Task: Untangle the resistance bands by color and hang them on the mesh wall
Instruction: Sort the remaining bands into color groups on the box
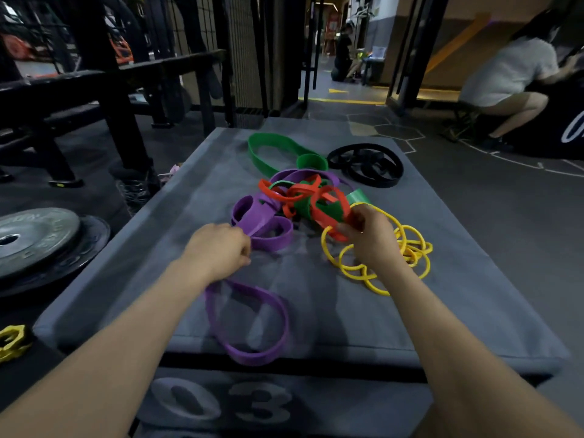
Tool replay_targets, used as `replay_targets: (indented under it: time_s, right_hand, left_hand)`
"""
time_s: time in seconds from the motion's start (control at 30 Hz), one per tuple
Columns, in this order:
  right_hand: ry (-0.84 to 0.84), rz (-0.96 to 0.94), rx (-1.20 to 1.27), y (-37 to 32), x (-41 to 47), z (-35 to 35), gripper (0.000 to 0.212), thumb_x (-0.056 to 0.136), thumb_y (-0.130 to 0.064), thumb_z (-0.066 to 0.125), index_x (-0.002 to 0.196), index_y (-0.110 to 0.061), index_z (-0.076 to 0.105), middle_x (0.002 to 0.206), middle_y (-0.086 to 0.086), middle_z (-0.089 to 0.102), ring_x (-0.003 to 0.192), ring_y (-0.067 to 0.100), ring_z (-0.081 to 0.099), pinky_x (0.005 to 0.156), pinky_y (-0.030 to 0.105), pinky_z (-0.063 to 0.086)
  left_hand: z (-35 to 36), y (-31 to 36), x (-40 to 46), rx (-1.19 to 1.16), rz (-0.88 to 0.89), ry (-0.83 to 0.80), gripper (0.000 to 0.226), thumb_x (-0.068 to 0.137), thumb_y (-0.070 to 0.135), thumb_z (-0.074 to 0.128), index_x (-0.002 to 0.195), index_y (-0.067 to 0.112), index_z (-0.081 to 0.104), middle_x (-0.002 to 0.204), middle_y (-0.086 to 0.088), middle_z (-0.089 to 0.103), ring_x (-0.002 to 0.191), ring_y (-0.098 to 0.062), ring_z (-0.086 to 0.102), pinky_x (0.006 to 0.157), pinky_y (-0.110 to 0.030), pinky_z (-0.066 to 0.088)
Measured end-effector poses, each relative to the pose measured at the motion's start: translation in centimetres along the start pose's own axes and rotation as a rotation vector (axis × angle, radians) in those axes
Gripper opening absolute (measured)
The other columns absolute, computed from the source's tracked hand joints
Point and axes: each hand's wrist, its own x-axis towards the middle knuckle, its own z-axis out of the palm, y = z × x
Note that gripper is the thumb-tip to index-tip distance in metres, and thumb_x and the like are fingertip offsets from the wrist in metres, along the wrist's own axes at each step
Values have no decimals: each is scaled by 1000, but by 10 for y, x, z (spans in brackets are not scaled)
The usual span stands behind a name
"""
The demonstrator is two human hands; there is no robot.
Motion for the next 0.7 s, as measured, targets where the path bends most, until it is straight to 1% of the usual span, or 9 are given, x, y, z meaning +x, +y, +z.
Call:
replay_targets:
  time_s: [0.13,0.27,0.33,0.4,0.43,0.5,0.57,0.63,0.7]
  right_hand:
    - [59,163,162,15,0,-13,19,87,-17,62,92,1,59,83,13,62,78,28,56,71,41,44]
    - [14,215,198,26,1,-13,15,86,-17,64,92,-3,62,87,14,66,82,29,62,77,41,49]
    - [-2,220,199,29,2,-13,12,86,-17,65,91,-7,62,91,14,68,87,30,63,81,44,51]
    - [-20,195,187,31,3,-14,11,85,-18,65,90,-9,60,87,10,67,85,28,62,79,44,51]
    - [-32,182,179,32,4,-15,10,86,-18,65,89,-10,59,82,7,65,80,26,61,73,40,50]
    - [-50,155,155,32,4,-16,10,86,-18,64,85,-12,55,71,-2,56,69,18,53,61,30,44]
    - [-61,138,129,35,6,-16,12,86,-16,64,83,-13,53,66,-7,51,67,16,49,61,28,40]
    - [-73,113,105,39,7,-17,11,85,-13,64,82,-13,54,65,-8,49,68,17,49,60,27,40]
    - [-104,85,73,41,5,-18,9,84,-11,64,84,-15,57,63,-9,48,67,17,49,53,23,37]
  left_hand:
    - [9,64,17,-324,-37,40,21,87,31,54,106,27,63,116,1,63,109,-26,59,87,-38,50]
    - [18,112,43,-751,-190,-58,42,88,25,59,126,10,51,120,-7,61,112,-27,57,96,-37,45]
    - [20,128,54,-949,-268,-79,28,87,24,60,112,11,56,112,-10,63,107,-28,59,91,-35,45]
    - [21,140,60,-1156,-331,-64,4,82,18,60,79,18,58,92,-10,65,90,-26,61,82,-34,46]
    - [23,145,64,-1280,-375,-79,10,80,16,59,70,18,58,84,-11,64,84,-27,61,80,-35,48]
    - [22,150,68,-1556,-491,-137,17,83,10,55,67,15,57,73,-9,61,70,-25,60,72,-32,52]
    - [17,148,67,-1767,-626,-180,22,89,6,50,70,16,53,57,0,57,60,-13,54,58,-24,49]
    - [7,140,63,-1959,-716,-168,21,90,9,49,70,15,51,51,4,55,57,-8,55,59,-24,47]
    - [-1,128,58,-2159,-717,-117,20,91,12,48,71,15,52,56,5,56,56,-6,59,62,-25,49]
